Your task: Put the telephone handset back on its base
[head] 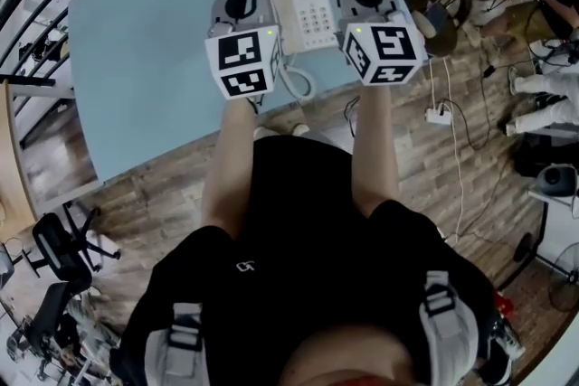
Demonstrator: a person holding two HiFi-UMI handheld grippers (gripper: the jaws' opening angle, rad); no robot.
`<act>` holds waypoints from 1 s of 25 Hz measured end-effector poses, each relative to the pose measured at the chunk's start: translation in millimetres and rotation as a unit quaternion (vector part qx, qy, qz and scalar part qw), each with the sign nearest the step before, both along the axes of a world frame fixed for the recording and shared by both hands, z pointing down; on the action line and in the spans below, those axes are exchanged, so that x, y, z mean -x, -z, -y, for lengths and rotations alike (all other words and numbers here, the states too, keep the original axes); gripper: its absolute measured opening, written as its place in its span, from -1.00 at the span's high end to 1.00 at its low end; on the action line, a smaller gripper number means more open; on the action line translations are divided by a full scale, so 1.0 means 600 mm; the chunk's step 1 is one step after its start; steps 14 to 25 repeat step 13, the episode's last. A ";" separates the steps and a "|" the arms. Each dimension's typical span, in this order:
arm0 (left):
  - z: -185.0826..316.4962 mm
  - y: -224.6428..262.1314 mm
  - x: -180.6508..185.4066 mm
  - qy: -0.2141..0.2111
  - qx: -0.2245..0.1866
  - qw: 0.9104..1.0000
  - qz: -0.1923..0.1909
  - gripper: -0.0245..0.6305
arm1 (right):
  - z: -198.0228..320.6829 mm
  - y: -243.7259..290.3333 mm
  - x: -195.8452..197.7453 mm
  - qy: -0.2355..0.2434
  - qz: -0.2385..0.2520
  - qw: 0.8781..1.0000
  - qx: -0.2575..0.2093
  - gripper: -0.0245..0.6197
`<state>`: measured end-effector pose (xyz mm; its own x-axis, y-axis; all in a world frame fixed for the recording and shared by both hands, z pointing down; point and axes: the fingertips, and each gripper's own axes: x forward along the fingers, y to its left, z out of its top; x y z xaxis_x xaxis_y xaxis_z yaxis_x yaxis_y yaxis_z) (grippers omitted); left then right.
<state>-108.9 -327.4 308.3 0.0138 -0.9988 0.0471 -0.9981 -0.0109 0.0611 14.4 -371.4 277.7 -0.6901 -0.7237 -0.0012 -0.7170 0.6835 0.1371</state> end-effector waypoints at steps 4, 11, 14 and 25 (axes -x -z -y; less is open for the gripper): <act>-0.002 -0.010 0.003 0.003 0.005 1.000 -0.002 0.93 | -0.002 -0.007 0.005 0.004 -0.003 1.000 0.001 0.93; 0.006 -0.013 0.008 0.005 0.007 1.000 0.000 0.93 | 0.007 -0.012 0.013 0.011 -0.007 1.000 0.003 0.93; 0.007 -0.012 0.012 0.007 0.007 1.000 0.000 0.93 | 0.008 -0.014 0.017 0.012 -0.007 1.000 0.004 0.93; 0.007 -0.012 0.012 0.007 0.007 1.000 0.000 0.93 | 0.008 -0.014 0.017 0.012 -0.007 1.000 0.004 0.93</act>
